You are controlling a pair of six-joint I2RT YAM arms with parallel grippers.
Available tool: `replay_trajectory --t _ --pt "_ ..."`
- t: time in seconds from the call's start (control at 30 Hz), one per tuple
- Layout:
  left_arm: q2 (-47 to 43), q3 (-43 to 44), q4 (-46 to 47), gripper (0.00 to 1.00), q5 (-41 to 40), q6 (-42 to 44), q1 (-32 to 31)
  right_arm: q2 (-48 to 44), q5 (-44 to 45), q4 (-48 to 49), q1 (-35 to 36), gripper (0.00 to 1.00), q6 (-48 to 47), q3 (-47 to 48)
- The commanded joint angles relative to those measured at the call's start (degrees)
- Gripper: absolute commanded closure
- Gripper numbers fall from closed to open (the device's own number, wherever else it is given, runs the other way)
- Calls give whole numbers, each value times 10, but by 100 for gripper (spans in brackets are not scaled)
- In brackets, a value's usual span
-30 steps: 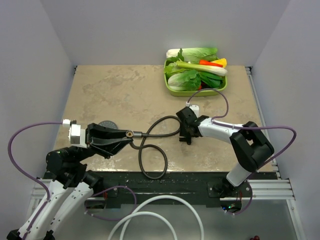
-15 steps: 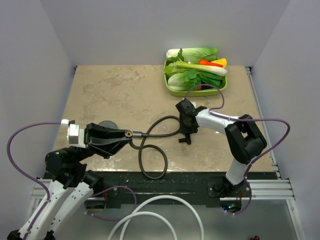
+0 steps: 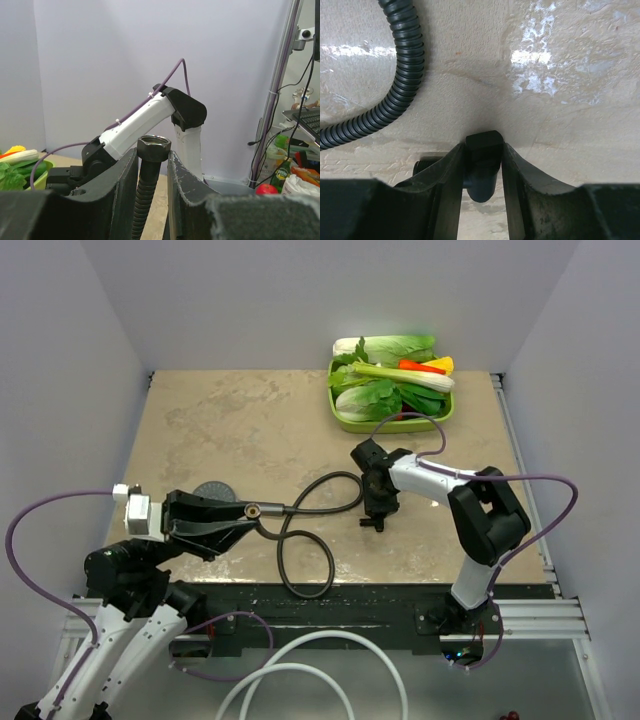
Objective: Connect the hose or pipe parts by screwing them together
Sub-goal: Pick up the adaptor from the center of the board.
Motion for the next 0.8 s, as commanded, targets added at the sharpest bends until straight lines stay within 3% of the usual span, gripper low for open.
replay_trajectory --t 0.0,0.07,0.23,0.4,0.67,0.77 --pt "-11 27 15 100 -6 -7 4 23 -6 -2 -1 65 10 0" --pt "-12 33 7 100 -5 1 4 27 -20 10 -1 67 14 -8" --pt "-10 39 -10 100 0 12 4 45 -38 20 -2 100 14 -17" --pt "-3 42 -36 100 6 16 4 11 -49 23 -1 100 10 22" --pt "13 3 -43 100 13 0 5 -191 -98 84 5 100 -23 144" --pt "23 -12 -21 100 17 -14 4 -242 -109 128 38 100 -53 189"
